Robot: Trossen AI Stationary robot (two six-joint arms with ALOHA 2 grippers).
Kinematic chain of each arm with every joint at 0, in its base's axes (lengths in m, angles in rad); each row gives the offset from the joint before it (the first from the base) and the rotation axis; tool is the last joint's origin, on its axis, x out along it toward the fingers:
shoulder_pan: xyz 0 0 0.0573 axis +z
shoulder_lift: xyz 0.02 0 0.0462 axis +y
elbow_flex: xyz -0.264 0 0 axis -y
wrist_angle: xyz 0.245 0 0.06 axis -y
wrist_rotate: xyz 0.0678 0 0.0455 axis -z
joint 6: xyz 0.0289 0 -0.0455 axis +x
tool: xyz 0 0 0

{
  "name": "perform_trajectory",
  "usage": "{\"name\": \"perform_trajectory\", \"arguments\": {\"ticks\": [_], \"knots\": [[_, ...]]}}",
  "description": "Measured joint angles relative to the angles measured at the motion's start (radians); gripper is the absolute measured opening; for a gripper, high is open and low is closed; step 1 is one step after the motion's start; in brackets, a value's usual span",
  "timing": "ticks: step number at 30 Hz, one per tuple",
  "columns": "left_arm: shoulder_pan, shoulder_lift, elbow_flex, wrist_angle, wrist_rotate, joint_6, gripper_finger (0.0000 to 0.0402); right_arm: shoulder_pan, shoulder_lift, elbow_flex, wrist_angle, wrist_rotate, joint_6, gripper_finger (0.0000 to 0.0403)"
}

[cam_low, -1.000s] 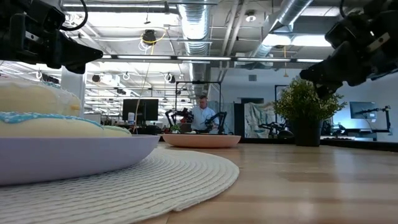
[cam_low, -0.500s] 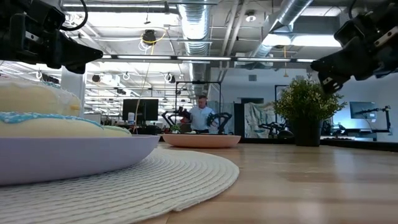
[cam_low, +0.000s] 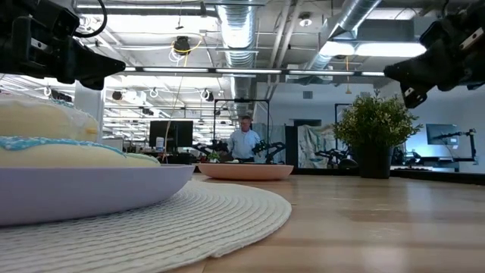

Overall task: Pick & Place donuts
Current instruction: Return to Home Position

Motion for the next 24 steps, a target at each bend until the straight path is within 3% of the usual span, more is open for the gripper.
{"name": "perform_trajectory", "arguments": {"ticks": [16,24], "knots": [[0.000,0.000,0.000,0.000,-0.001,0.000,0.0000,0.000,-0.047,0.108,-0.342,0.011,0.038,0.0000],[0.000,0.000,0.000,0.000,-0.004,0.000,0.0000,0.000,-0.047,0.108,-0.346,0.010,0.025,0.0000]]}}
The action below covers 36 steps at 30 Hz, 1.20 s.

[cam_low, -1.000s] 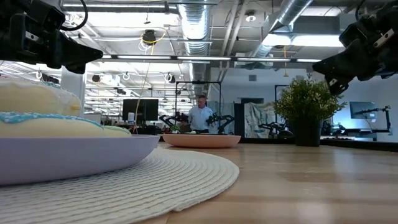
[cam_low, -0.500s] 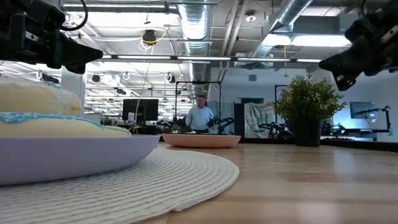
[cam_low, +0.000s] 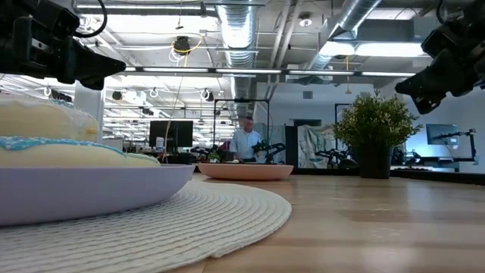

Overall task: Pick & Place donuts
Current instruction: Return to Home Position

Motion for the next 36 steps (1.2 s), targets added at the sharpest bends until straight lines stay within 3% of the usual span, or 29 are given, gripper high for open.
{"name": "perform_trajectory", "arguments": {"ticks": [36], "knots": [[0.000,0.000,0.000,0.003,0.001,0.000,0.0000,0.002,0.011,-0.021,0.010,-0.019,-0.013,0.0000]]}}
